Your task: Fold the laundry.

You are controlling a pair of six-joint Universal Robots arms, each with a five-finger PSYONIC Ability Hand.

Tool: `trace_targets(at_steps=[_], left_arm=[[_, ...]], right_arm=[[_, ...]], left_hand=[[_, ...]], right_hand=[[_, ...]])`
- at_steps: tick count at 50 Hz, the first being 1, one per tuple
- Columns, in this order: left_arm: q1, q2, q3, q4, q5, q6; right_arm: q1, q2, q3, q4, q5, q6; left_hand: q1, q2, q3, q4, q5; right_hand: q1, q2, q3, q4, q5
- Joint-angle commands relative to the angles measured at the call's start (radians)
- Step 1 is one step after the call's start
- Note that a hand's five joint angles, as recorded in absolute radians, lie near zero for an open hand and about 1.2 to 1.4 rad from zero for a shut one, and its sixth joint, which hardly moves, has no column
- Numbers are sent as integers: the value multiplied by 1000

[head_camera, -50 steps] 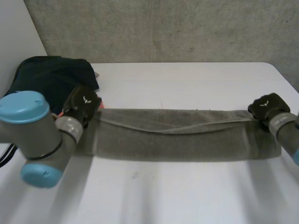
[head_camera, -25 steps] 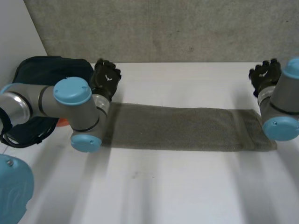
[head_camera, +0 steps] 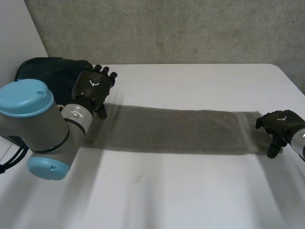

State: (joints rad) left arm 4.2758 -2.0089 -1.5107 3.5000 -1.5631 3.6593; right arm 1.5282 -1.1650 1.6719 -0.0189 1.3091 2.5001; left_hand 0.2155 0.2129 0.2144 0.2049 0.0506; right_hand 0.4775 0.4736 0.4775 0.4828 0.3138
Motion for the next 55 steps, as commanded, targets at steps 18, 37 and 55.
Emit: trace_targets(at_steps=[18, 37, 55], left_arm=[[-1, 16, -11, -3, -5, 4], [13, 107, -54, -3, -5, -15], [1, 111, -86, 1, -3, -33]], right_arm=[[-223, 48, 0, -193, 13, -96], [261, 22, -146, -407, -43, -222], [782, 315, -299, -317, -35, -198]], left_hand=[[-41, -38, -40, -30, -51], [-41, -38, -40, -30, -51], [-41, -38, -40, -30, -51]], right_hand=[[919, 923, 919, 913, 908], [919, 923, 919, 913, 908], [-221, -217, -221, -226, -231]])
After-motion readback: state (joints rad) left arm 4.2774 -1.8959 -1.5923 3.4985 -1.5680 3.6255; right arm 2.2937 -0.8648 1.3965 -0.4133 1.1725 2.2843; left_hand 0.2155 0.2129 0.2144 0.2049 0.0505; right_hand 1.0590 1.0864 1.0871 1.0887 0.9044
